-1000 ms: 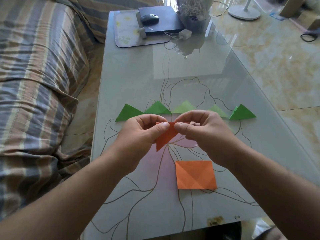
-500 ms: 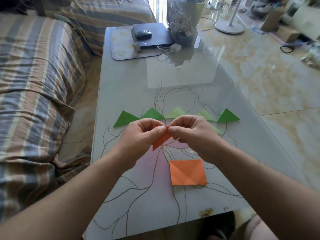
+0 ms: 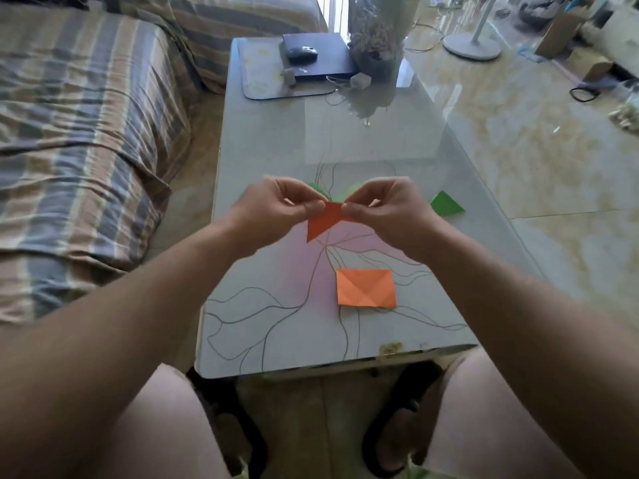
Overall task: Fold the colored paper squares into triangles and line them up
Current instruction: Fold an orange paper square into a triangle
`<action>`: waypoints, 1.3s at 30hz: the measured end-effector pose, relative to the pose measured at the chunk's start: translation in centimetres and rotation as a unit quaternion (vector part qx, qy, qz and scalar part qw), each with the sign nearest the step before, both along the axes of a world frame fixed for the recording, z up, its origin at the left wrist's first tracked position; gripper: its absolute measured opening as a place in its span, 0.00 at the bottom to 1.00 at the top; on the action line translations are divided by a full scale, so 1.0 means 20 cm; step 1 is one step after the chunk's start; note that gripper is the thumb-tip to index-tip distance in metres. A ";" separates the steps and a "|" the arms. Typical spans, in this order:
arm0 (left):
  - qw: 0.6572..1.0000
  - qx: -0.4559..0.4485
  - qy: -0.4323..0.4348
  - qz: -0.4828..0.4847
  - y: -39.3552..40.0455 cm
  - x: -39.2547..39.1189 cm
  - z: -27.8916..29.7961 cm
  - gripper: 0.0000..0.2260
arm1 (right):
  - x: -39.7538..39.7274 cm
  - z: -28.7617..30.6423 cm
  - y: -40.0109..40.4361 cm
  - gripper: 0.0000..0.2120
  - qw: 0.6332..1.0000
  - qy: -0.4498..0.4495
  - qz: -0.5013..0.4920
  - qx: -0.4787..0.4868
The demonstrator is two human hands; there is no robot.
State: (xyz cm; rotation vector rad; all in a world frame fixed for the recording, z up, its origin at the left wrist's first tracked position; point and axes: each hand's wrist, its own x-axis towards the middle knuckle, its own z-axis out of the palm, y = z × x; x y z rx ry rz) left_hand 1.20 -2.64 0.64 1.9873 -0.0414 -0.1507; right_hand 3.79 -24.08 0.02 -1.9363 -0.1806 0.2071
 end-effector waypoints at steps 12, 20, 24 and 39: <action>0.977 -0.164 0.047 0.126 0.04 -0.15 -0.19 0.04 | -0.14 -0.22 0.06 0.08 0.995 -0.088 -0.038 -0.031; 0.924 -0.336 0.100 0.154 -0.01 -0.12 -0.19 0.19 | -0.18 -0.24 0.17 0.10 0.962 -0.269 -0.043 -0.037; 0.866 -0.457 0.170 0.115 -0.06 -0.12 -0.17 0.18 | -0.18 -0.29 0.20 0.09 0.942 -0.328 -0.054 -0.036; 0.915 -0.370 0.143 0.077 -0.08 -0.08 -0.16 0.17 | -0.12 -0.23 0.16 0.18 0.991 -0.057 -0.008 0.122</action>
